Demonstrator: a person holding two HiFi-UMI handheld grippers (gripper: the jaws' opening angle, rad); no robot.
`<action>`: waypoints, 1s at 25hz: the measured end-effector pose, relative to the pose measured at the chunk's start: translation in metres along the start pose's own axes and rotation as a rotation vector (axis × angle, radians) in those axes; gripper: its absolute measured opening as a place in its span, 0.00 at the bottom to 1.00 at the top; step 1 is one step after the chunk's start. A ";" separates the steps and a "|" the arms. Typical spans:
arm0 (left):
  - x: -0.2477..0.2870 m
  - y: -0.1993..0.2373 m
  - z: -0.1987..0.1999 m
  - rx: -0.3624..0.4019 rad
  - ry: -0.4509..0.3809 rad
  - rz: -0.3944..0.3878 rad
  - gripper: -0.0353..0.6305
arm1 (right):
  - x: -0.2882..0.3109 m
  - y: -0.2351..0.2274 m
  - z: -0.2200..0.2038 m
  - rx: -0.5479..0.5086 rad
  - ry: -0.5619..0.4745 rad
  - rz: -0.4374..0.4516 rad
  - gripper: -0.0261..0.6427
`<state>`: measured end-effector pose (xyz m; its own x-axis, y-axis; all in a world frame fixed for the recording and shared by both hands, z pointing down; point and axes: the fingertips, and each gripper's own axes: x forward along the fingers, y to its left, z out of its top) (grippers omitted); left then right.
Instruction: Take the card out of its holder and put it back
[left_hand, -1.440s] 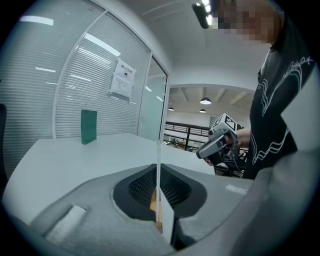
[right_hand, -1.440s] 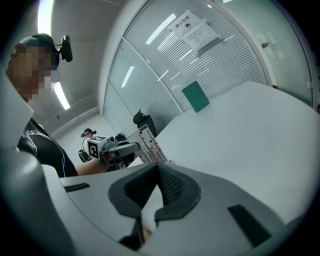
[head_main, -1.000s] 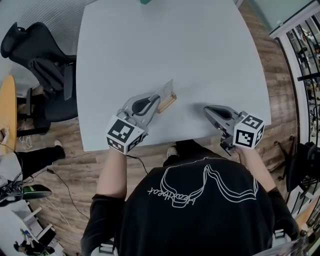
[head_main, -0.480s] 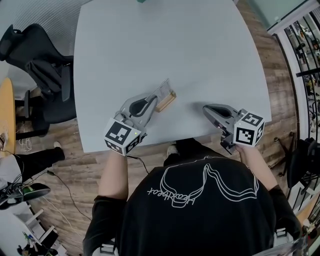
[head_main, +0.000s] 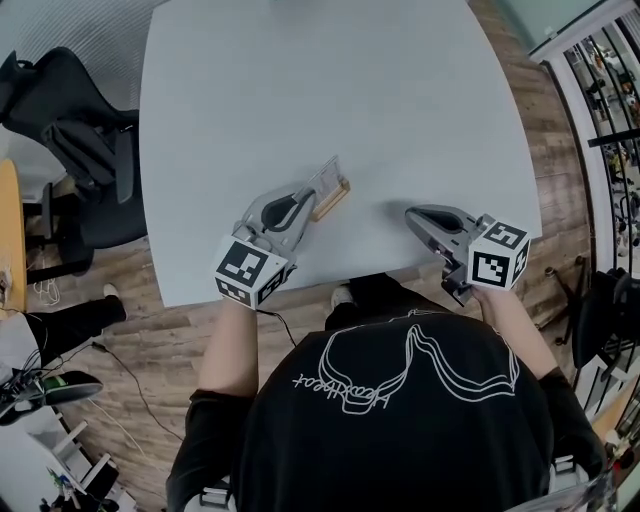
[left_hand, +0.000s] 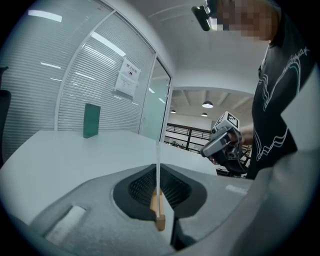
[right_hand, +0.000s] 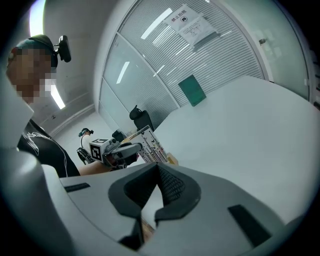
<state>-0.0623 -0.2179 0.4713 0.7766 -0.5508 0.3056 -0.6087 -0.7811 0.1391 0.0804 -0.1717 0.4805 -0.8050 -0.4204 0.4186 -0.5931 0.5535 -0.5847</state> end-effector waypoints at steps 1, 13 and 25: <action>0.001 -0.001 -0.001 -0.001 -0.001 0.001 0.09 | 0.000 0.000 0.000 0.000 0.001 -0.001 0.05; 0.006 0.000 -0.015 -0.058 0.000 0.004 0.09 | 0.004 0.001 -0.003 0.010 0.006 -0.002 0.05; 0.008 0.002 -0.037 -0.081 0.039 -0.006 0.09 | 0.011 0.006 -0.010 0.028 -0.005 -0.007 0.05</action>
<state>-0.0634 -0.2130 0.5087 0.7741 -0.5332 0.3413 -0.6167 -0.7569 0.2161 0.0682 -0.1659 0.4881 -0.8005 -0.4281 0.4194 -0.5983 0.5298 -0.6011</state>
